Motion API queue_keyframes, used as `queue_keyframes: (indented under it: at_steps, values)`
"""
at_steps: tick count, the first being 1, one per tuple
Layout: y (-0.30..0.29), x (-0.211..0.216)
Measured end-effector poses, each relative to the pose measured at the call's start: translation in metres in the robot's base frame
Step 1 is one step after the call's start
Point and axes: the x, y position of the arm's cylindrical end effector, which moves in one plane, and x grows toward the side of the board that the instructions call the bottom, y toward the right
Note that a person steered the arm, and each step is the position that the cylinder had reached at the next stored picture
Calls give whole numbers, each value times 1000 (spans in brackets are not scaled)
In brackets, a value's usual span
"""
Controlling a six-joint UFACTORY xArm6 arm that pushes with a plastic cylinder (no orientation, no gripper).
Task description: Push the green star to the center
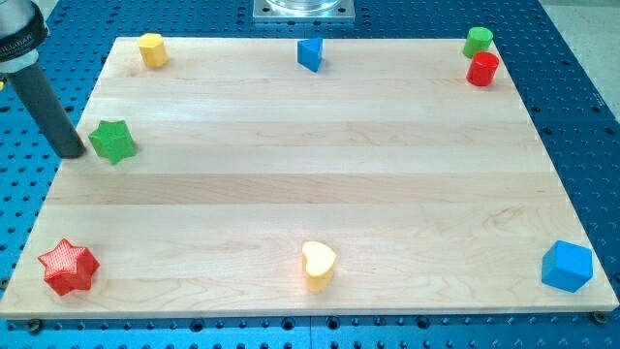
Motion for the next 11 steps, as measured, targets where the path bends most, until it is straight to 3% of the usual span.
queue_keyframes:
  at_steps: [1, 3, 5, 7, 8, 9, 11]
  values:
    - [0, 0]
    - [95, -31]
    - [165, -35]
    - [61, -26]
    - [60, 0]
    - [93, 13]
    - [189, -6]
